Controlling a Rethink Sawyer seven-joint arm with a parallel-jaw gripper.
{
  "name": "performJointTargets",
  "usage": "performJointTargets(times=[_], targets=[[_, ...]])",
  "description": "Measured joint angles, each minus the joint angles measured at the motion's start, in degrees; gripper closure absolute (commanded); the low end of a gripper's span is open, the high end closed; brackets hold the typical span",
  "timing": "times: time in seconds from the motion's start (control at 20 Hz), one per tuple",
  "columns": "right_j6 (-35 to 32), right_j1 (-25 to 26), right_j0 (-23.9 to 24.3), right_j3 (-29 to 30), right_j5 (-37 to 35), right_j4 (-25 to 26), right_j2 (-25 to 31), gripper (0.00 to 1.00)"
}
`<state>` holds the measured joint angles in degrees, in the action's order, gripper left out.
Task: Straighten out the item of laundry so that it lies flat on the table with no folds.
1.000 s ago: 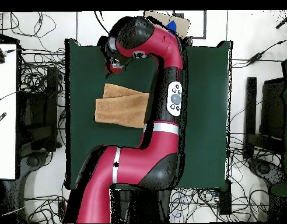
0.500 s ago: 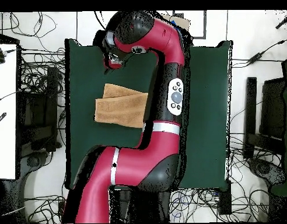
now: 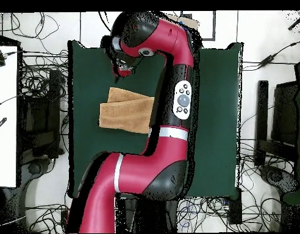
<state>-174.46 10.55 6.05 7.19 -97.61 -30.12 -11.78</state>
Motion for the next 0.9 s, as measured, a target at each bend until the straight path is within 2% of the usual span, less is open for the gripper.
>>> performJointTargets(times=[0.9], targets=[[0.0, 7.7, 0.0, -2.5, -1.9, -5.0, -8.4, 0.0]])
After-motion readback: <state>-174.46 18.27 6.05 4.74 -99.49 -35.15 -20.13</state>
